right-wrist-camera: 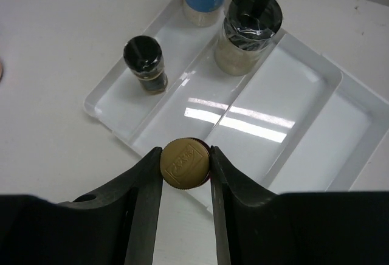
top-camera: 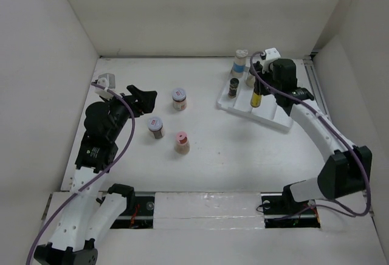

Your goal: Organize the condiment bottles

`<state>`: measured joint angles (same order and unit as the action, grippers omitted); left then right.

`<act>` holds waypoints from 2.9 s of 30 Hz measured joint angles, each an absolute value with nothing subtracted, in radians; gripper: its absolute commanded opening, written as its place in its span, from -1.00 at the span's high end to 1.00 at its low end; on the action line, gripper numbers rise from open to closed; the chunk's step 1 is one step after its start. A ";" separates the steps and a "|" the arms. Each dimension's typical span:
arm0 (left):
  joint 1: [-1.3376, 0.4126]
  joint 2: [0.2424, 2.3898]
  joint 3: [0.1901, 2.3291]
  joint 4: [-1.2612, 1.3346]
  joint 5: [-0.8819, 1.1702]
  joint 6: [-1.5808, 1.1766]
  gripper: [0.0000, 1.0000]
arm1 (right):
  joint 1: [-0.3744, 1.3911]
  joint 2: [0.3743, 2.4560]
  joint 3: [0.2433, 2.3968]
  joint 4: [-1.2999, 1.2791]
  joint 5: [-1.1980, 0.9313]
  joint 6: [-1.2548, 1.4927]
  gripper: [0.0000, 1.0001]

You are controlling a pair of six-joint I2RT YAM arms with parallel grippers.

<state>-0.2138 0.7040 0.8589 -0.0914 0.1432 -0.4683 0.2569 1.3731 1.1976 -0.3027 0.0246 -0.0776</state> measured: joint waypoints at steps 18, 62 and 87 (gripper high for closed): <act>-0.214 0.743 0.859 -0.085 0.158 -0.468 -0.80 | 0.170 1.666 1.251 -0.004 -0.091 -0.046 0.84; -0.201 0.724 0.859 -0.087 0.097 -0.468 -0.82 | 0.901 1.654 1.040 0.058 -0.327 -0.118 -0.98; -0.201 0.712 0.859 -0.087 0.129 -0.456 -0.82 | 0.657 1.103 0.936 0.257 0.001 -0.033 0.27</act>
<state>-0.2008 0.7116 0.8585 -0.0868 0.1291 -0.4561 0.6567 1.1030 0.9356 0.2569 0.0006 -0.0330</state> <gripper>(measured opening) 0.906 0.580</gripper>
